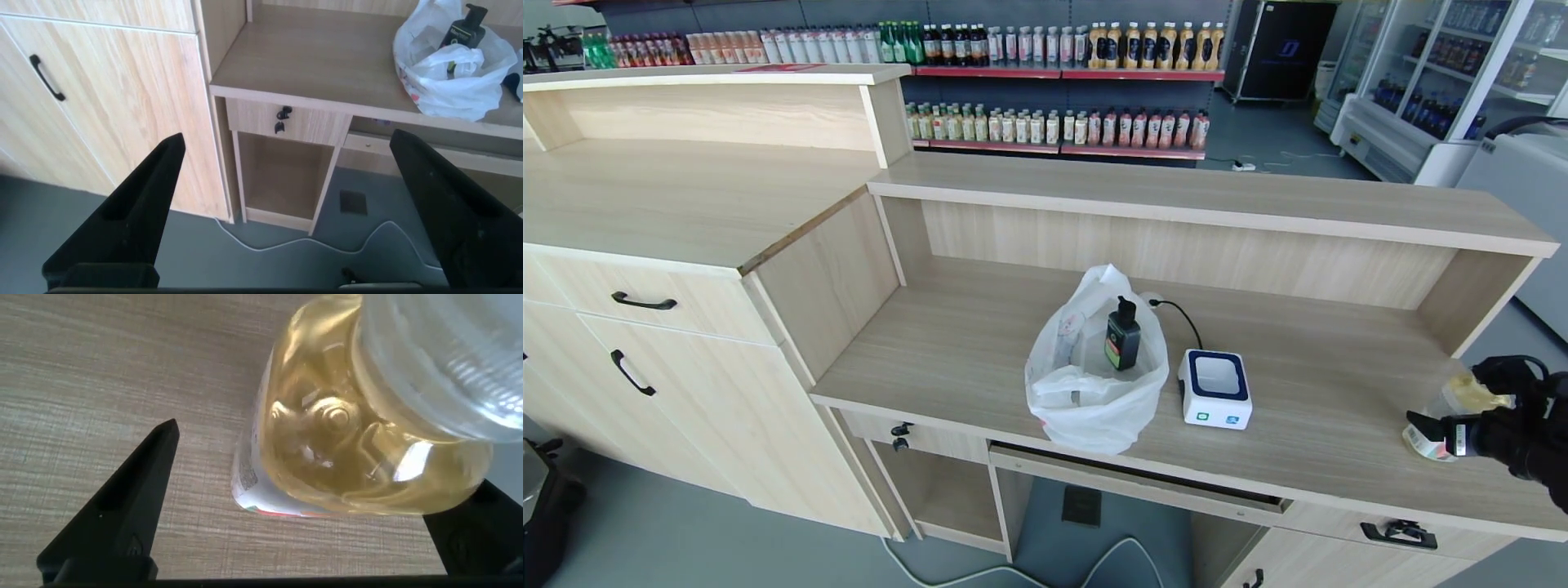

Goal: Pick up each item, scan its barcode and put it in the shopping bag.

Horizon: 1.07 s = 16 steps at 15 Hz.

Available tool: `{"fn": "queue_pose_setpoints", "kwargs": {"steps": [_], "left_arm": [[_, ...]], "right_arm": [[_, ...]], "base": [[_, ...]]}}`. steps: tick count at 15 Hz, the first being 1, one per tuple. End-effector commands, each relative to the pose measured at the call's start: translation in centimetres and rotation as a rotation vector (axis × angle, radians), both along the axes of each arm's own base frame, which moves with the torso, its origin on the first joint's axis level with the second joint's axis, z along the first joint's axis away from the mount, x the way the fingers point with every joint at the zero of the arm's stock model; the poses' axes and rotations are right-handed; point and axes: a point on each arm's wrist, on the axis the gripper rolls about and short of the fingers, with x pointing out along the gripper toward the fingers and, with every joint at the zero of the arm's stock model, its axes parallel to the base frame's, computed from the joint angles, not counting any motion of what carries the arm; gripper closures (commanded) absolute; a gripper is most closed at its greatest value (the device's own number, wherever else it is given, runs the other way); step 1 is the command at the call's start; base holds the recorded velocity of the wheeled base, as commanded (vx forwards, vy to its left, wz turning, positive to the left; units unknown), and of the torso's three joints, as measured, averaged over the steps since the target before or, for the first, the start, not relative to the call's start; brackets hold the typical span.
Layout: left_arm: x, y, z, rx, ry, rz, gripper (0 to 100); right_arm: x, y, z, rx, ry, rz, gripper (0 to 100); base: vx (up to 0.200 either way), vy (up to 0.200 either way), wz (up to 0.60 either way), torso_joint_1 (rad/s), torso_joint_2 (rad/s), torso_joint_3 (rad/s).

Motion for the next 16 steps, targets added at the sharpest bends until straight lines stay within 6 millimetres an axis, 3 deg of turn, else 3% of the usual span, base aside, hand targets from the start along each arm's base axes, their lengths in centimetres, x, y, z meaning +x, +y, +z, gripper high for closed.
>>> {"fn": "queue_pose_setpoints", "kwargs": {"steps": [1,6,7,16], "left_arm": [[0.0,0.0,0.0,0.0,0.0,0.0,0],[0.0,0.0,0.0,0.0,0.001,0.0,0],[0.0,0.0,0.0,0.0,0.0,0.0,0],[0.0,0.0,0.0,0.0,0.0,0.0,0]], "right_arm": [[0.9,0.6,-0.9,-0.006,-0.009,0.027,0],[2.2,0.9,-1.5,-0.019,-0.029,0.052,0],[2.5,0.9,-1.5,-0.023,-0.037,0.055,100],[3.8,0.2,-0.8,-0.051,-0.084,0.056,100]], "base": [[0.0,0.0,0.0,0.0,0.0,0.0],[0.0,0.0,0.0,0.0,0.0,0.0],[0.0,0.0,0.0,0.0,0.0,0.0],[0.0,0.0,0.0,0.0,0.0,0.0]]}}
